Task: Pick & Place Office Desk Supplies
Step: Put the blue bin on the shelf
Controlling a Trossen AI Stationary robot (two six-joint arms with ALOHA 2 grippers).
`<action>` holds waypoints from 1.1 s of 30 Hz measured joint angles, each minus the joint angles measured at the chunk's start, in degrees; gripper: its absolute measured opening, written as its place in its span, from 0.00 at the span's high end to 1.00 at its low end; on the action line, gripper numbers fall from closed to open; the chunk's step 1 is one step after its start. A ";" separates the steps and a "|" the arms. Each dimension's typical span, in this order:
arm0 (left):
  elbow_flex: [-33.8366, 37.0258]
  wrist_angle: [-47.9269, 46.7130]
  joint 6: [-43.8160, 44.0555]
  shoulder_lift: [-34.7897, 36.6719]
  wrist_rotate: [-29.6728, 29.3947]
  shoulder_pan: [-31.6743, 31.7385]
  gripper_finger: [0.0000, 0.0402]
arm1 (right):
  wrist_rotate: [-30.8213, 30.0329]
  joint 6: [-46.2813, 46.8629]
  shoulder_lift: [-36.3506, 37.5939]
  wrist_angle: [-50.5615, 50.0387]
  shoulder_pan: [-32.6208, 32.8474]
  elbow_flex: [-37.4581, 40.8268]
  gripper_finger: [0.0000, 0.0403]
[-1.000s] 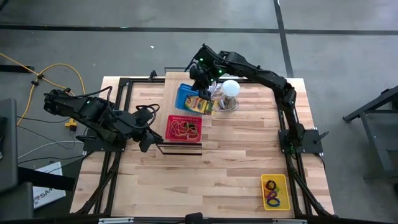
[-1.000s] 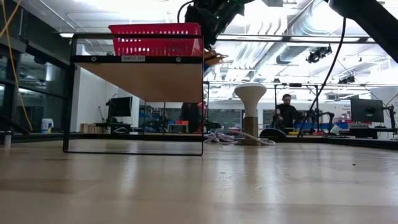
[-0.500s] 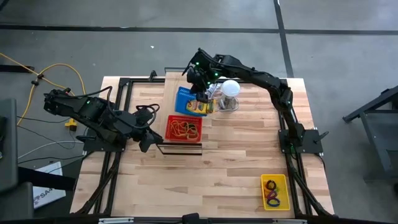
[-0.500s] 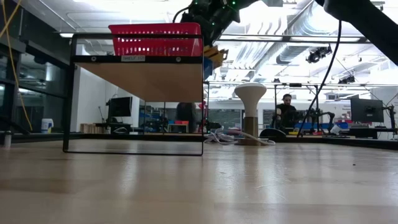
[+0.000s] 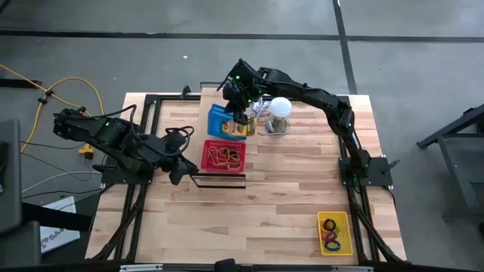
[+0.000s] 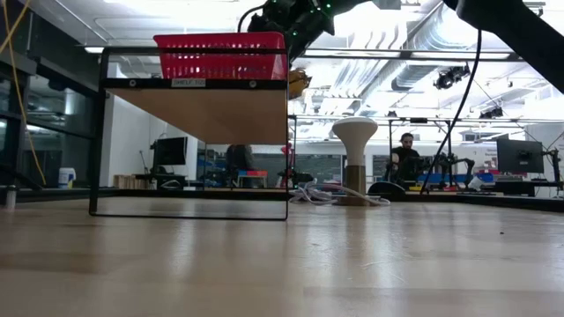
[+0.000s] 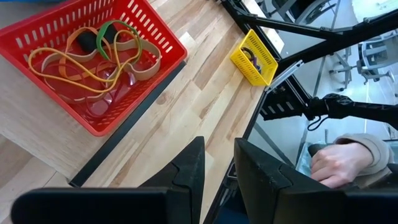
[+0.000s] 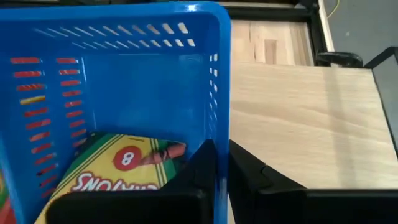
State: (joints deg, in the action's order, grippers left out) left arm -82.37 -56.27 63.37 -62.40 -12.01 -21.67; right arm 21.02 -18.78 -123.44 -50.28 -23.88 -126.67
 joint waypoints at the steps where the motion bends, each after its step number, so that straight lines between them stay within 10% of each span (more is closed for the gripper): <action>1: 0.00 -0.01 0.00 0.01 0.00 0.01 0.79 | -0.04 0.29 0.00 0.07 0.00 0.00 0.94; 33: 0.00 0.04 0.00 -0.01 0.00 0.01 0.79 | -5.94 0.29 -4.22 -1.81 0.26 -0.17 0.99</action>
State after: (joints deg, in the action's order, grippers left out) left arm -82.37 -56.23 63.37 -62.41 -12.01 -21.67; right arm 15.08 -18.49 -127.66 -52.09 -23.62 -126.84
